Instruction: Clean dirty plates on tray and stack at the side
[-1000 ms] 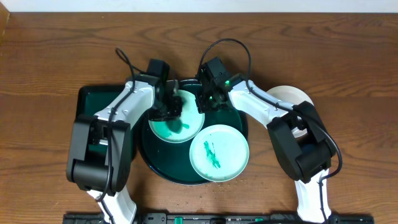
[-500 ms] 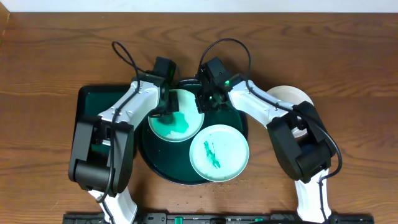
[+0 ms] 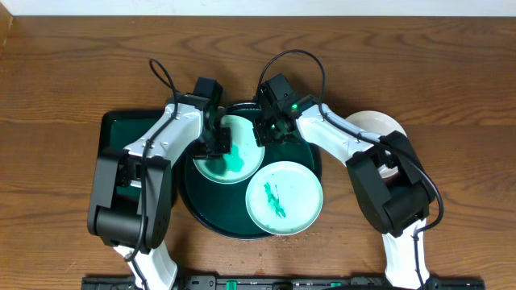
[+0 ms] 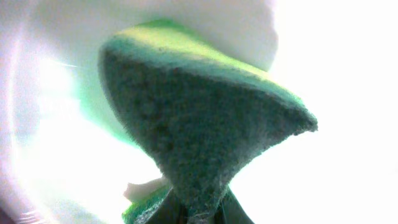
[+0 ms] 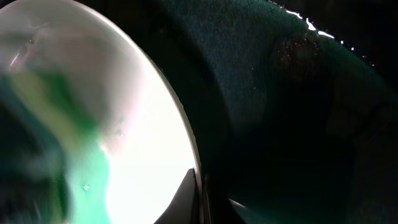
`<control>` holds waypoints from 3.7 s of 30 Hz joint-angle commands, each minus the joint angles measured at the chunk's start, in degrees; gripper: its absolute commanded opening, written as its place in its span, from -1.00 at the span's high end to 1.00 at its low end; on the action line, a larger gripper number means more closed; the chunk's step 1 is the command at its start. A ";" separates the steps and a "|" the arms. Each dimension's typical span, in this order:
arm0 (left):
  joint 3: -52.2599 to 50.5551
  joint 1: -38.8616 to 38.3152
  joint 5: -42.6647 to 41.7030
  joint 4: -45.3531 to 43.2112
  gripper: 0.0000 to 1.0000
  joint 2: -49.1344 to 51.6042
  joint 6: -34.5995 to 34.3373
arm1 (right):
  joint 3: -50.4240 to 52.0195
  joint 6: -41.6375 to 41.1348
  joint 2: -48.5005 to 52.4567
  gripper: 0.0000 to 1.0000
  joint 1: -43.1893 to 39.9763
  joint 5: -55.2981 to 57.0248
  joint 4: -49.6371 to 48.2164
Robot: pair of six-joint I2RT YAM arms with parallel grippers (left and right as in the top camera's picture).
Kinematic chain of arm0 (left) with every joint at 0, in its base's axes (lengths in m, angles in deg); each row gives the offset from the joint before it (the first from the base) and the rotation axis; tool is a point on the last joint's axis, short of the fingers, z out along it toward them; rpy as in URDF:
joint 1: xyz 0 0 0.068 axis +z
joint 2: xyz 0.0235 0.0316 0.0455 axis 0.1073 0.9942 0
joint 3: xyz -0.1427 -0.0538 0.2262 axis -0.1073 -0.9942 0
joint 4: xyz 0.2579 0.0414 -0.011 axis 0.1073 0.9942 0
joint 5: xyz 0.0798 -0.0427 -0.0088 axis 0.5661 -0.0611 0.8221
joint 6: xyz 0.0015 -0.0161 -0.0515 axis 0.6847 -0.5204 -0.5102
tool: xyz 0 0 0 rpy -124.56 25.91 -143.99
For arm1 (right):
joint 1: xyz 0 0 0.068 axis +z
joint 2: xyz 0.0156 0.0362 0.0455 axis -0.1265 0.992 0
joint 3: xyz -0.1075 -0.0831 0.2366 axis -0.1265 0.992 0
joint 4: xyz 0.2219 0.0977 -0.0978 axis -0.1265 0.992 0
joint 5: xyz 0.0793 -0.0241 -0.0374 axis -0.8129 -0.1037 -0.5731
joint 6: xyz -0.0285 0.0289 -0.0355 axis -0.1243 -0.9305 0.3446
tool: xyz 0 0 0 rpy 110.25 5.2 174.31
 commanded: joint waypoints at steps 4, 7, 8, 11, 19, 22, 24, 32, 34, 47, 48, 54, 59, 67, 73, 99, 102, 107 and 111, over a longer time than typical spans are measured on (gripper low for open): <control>-0.96 -1.16 -22.40 -4.94 0.85 1.84 11.80 | -0.98 0.48 1.05 0.97 0.28 0.24 0.11; -0.96 -1.16 -19.61 -10.38 0.85 1.84 11.78 | -0.98 0.48 1.05 0.98 0.28 0.24 0.15; -0.96 -1.16 -17.38 -12.11 0.85 1.84 11.78 | -0.98 0.48 1.05 0.98 0.28 0.24 0.15; -0.96 -1.16 -7.85 -15.89 0.85 1.84 10.84 | -0.98 0.48 1.05 0.98 0.28 0.24 0.17; -0.96 -1.14 32.30 -13.68 0.86 1.84 -7.32 | -0.98 0.48 1.05 0.98 0.24 0.24 0.33; -0.96 -1.05 41.44 -8.39 0.85 1.84 -16.94 | -0.98 0.48 1.05 0.97 0.24 0.24 0.28; -0.96 -1.05 41.16 -6.27 0.85 1.84 -17.99 | -0.98 0.48 1.05 0.97 0.24 0.24 0.26; -0.96 -1.11 16.90 1.20 0.85 1.84 -13.00 | -0.98 0.46 1.05 0.98 0.22 0.24 0.35; -0.96 -1.11 5.99 2.08 0.85 1.81 -6.91 | -0.98 0.46 1.05 0.98 0.22 0.20 0.37; 3.37 1.51 -14.95 2.54 0.86 1.09 5.49 | -0.98 0.50 1.05 0.98 0.22 -0.48 0.63; 4.48 2.45 -13.92 2.86 0.86 0.55 4.44 | -0.98 0.48 1.05 0.98 0.22 -0.50 0.63; 12.90 10.45 -3.61 8.13 0.86 -4.28 -1.55 | -0.98 0.48 1.05 0.98 -0.04 -1.60 0.98; 14.69 17.40 1.16 8.92 0.86 -9.66 -1.62 | -0.98 -2.43 1.05 0.56 -0.02 -3.41 3.32; 14.38 23.67 2.29 9.70 0.85 -10.86 -1.57 | -0.90 -6.03 1.05 0.62 0.79 -1.49 6.36; 14.19 24.04 7.69 9.79 0.85 -10.69 -1.55 | -0.94 -5.92 1.01 0.97 0.79 -1.51 5.05; 14.14 24.09 10.84 10.16 0.85 -10.69 -1.55 | -2.08 4.59 -19.93 0.98 7.63 26.08 8.37; 14.03 24.09 10.84 10.16 0.86 -10.69 -1.55 | -2.08 1.64 -17.38 0.77 5.49 18.10 8.39; 13.92 24.09 10.82 10.14 0.85 -10.69 -1.55 | -2.08 1.33 -11.58 0.58 0.98 2.25 8.31; 13.92 24.09 10.84 10.14 0.85 -10.69 -1.55 | -2.08 1.29 -6.88 0.60 -1.22 -6.97 8.22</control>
